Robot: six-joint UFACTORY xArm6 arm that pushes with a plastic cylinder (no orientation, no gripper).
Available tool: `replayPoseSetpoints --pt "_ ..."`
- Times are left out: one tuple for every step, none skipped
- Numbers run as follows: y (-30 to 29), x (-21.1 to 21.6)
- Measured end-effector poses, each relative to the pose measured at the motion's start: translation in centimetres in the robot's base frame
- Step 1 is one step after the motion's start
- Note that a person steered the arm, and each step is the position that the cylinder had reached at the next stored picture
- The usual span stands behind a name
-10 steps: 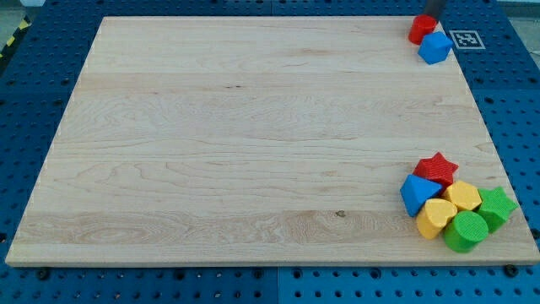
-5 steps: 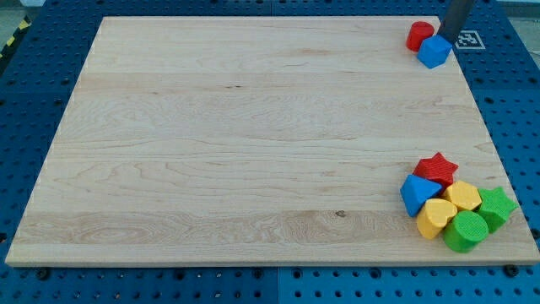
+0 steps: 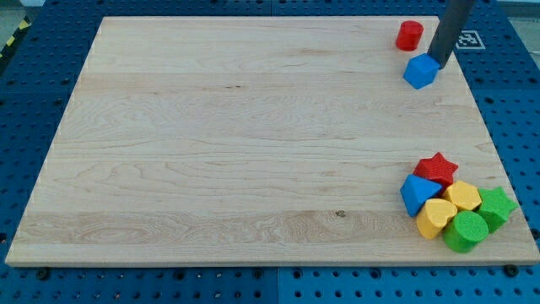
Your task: Place the blue cube at the right side of the red star
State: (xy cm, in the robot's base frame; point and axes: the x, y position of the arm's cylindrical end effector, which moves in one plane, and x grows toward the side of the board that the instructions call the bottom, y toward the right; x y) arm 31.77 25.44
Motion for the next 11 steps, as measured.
replayPoseSetpoints --pt "-1.3 0.0" --pt "-3.7 0.0" --pt "-5.7 0.0" --pt "-7.3 0.2" --pt "-7.2 2.1" --pt "-5.6 5.0" --pt "-3.6 7.0" --pt "-3.2 8.5" --pt "-3.2 10.6" --pt "-3.2 13.5" --pt "-3.0 14.7"
